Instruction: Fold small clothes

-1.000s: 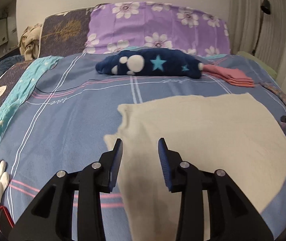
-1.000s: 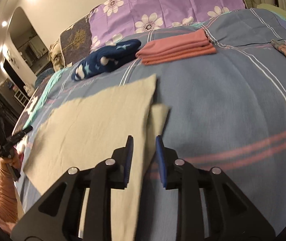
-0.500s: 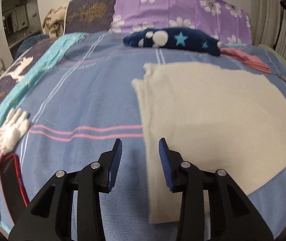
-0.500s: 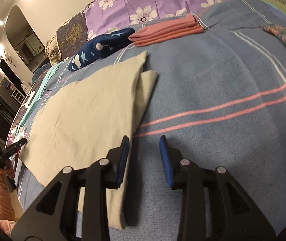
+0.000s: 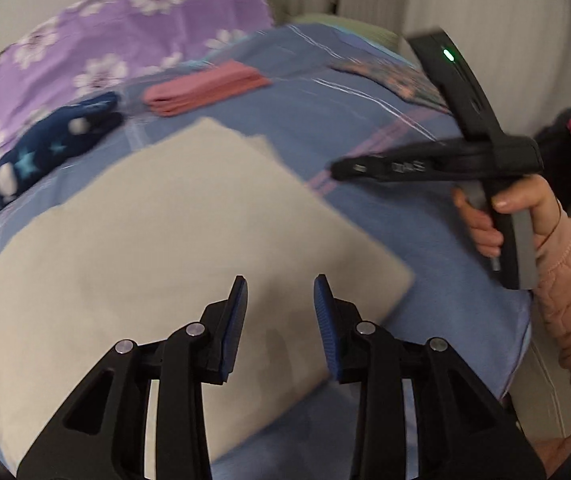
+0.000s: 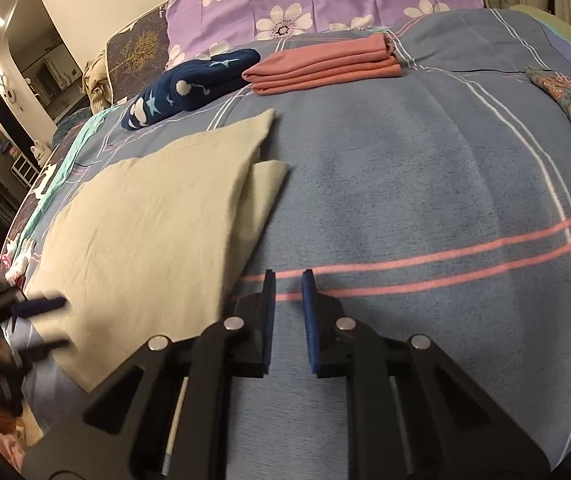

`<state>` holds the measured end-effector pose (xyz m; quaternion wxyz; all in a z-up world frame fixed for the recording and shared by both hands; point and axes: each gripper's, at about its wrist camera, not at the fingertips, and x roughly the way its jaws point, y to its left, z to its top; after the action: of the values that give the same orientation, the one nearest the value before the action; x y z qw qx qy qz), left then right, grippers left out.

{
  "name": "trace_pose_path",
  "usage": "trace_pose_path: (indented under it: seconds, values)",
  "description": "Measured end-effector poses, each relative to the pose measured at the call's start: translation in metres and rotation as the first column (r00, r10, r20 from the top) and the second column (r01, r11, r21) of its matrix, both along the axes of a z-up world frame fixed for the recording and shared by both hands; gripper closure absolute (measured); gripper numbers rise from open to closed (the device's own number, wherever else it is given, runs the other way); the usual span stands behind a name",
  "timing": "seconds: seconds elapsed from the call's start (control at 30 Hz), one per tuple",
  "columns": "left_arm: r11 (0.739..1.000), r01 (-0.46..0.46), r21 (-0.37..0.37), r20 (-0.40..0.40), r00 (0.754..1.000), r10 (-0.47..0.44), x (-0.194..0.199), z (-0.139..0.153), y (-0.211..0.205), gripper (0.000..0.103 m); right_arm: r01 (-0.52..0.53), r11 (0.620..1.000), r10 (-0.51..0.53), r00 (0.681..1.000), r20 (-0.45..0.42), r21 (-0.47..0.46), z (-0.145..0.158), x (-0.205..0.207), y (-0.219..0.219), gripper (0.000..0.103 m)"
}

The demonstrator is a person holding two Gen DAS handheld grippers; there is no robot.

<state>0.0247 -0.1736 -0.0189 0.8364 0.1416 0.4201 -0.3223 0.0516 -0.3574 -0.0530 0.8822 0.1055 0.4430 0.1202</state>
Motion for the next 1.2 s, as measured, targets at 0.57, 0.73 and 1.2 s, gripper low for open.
trace_pose_path:
  seconds: [0.57,0.73,1.2]
  values:
    - [0.993,-0.107,0.052,-0.146,0.983,0.114,0.028,-0.028,-0.048,0.084,-0.198,0.965,0.219,0.969,-0.112,0.172,-0.006,0.076,0.007,0.063]
    - [0.992,-0.126,-0.002,-0.163,0.979,0.124,0.026,-0.020,-0.025,0.091,-0.216,0.959,0.237,0.966,-0.104,0.186,-0.005,0.087,0.014,0.057]
    - [0.989,0.042,-0.143,-0.236,0.969,-0.076,0.015,-0.037,-0.039,0.093,-0.166,0.982,0.165,0.986,0.012,0.096,-0.004,0.095,0.023,0.101]
